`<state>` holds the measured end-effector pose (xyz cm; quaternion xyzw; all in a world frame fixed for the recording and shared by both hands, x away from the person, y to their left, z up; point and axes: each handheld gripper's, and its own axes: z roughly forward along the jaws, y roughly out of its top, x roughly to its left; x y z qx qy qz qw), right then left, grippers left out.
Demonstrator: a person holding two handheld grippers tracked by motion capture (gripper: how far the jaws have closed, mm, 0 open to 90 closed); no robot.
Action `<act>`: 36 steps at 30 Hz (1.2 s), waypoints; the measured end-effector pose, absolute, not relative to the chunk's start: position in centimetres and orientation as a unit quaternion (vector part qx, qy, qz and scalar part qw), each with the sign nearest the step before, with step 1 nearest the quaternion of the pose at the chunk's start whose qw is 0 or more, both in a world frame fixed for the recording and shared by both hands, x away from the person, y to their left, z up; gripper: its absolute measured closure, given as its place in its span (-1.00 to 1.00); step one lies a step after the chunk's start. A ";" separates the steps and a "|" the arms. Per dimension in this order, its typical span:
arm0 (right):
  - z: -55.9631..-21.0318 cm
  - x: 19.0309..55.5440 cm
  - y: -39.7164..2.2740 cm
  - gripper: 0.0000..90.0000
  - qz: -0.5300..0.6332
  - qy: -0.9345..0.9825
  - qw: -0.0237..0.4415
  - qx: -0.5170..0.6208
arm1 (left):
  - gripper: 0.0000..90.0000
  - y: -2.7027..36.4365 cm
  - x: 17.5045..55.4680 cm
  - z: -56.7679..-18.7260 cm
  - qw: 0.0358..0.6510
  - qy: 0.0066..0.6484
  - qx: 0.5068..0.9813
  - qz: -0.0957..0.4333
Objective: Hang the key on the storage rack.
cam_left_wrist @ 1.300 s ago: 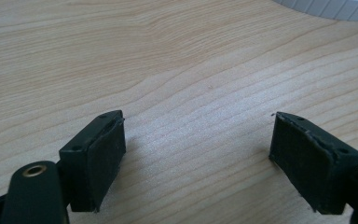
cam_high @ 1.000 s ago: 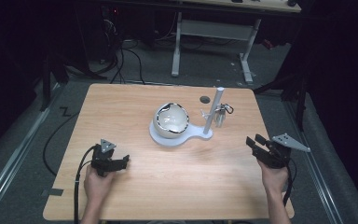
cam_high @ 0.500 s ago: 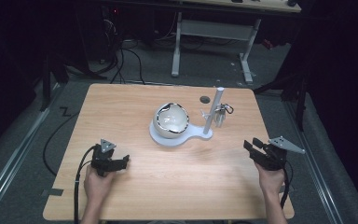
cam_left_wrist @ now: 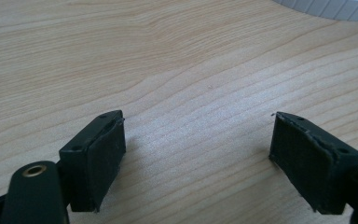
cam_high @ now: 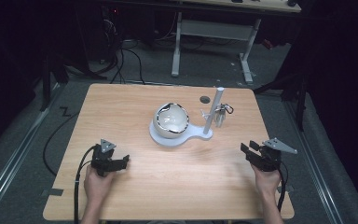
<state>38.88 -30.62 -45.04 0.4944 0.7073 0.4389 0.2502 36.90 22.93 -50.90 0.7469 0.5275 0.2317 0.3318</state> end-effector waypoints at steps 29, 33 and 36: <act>-48.6 40.9 -29.0 0.15 0.383 0.734 0.237 0.508 | -0.59 22.9 36.9 -50.9 0.332 0.528 0.747 0.232; -48.9 41.1 -28.8 0.14 0.378 0.736 0.233 0.511 | -0.59 22.9 36.9 -50.9 0.332 0.528 0.747 0.232; -49.1 41.2 -28.6 0.14 0.369 0.741 0.235 0.509 | -0.59 22.9 36.9 -50.9 0.332 0.528 0.747 0.232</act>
